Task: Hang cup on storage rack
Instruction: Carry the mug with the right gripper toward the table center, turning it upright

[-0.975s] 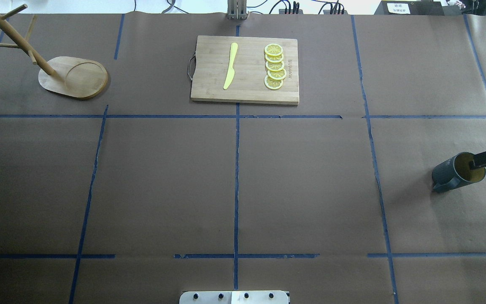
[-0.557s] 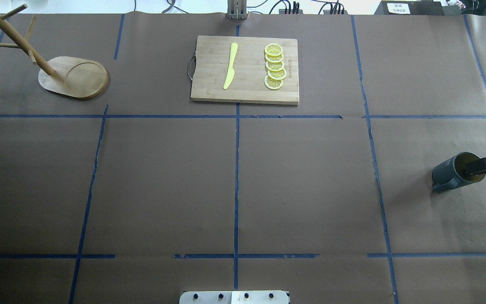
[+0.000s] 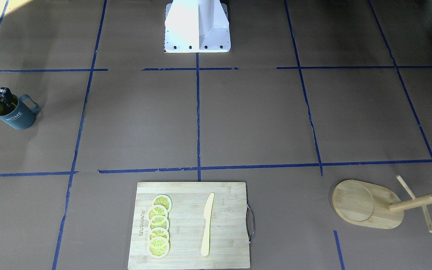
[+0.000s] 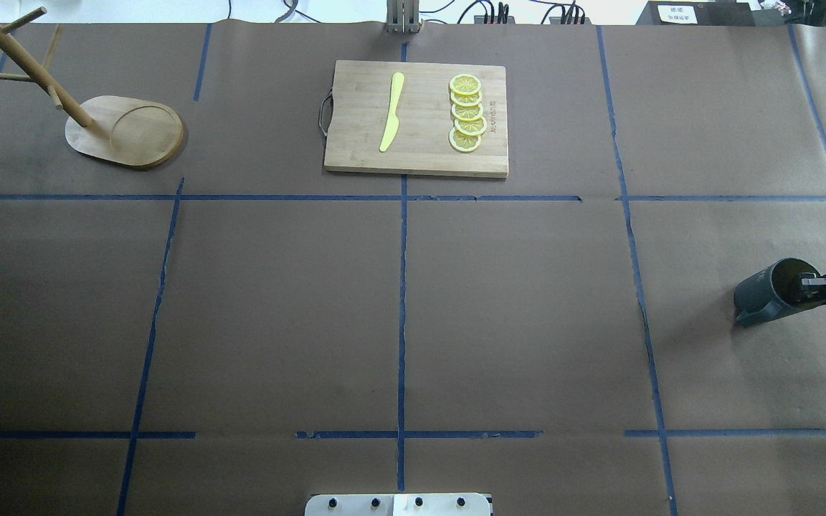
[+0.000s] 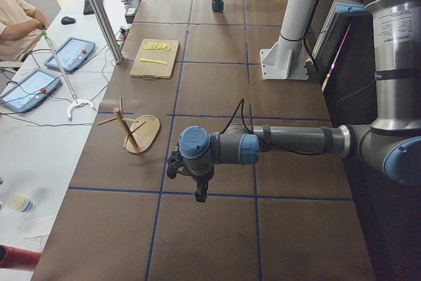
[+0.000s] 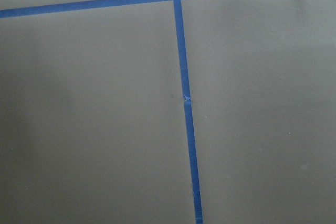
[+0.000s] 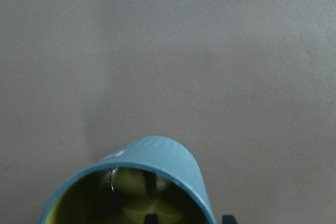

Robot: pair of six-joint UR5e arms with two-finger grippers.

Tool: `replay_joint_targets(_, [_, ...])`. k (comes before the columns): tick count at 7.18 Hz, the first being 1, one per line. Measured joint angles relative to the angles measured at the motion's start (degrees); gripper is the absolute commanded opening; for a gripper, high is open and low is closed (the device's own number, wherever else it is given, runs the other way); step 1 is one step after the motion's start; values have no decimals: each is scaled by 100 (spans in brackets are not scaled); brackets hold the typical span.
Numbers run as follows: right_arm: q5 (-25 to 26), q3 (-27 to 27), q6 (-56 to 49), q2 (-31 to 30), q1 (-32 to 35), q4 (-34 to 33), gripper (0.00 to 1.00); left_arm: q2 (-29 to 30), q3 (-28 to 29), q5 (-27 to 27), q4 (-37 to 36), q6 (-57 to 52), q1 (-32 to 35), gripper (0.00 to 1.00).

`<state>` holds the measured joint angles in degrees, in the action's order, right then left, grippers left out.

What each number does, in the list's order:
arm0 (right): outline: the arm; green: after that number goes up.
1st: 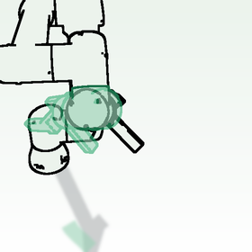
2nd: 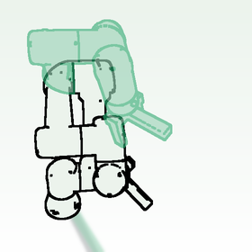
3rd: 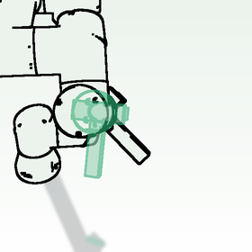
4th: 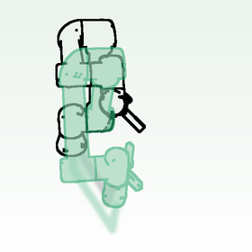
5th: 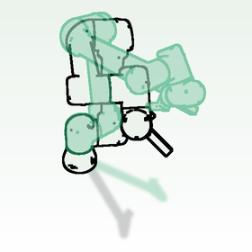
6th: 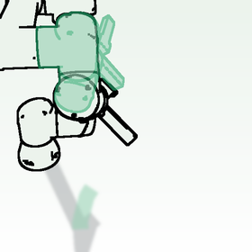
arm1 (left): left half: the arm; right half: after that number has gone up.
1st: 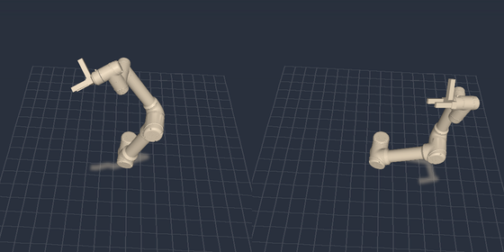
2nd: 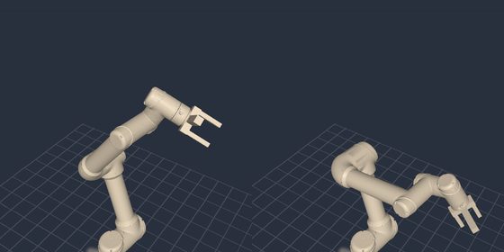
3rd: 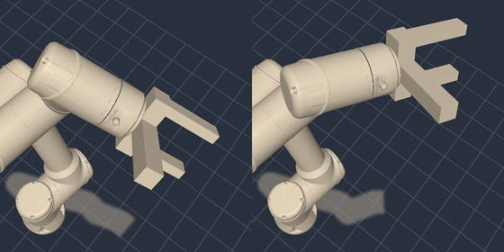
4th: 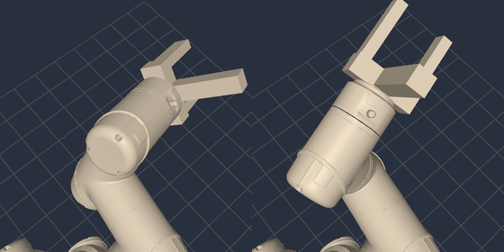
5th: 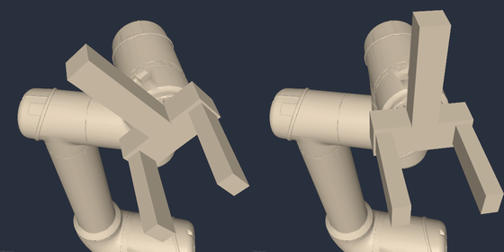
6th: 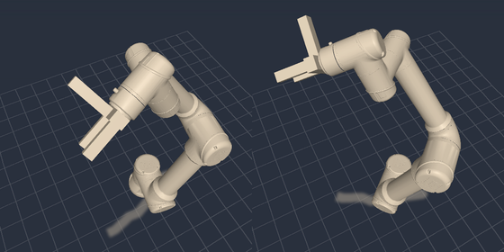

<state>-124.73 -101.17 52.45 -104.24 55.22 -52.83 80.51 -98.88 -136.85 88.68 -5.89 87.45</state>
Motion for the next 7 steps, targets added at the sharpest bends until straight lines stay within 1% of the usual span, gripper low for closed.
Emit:
replay_joint_targets(2, [-31,-176,10,94,-3,-57,0,0,0,-5,2,0,0,100])
replay_joint_targets(3, [-54,-344,16,254,-5,-292,0,0,-3,-7,4,0,0,100])
replay_joint_targets(4, [-64,-611,61,571,-14,-897,0,0,-7,-8,2,0,0,100])
replay_joint_targets(5, [-57,-939,264,1045,-88,-1746,0,0,-8,-8,1,0,0,100])
replay_joint_targets(6, [11,-1172,755,1635,-343,-2482,0,0,-7,-8,0,0,0,100])
replay_joint_targets(7, [204,-1233,1492,2273,-777,-2973,0,0,-6,-8,0,0,0,100])
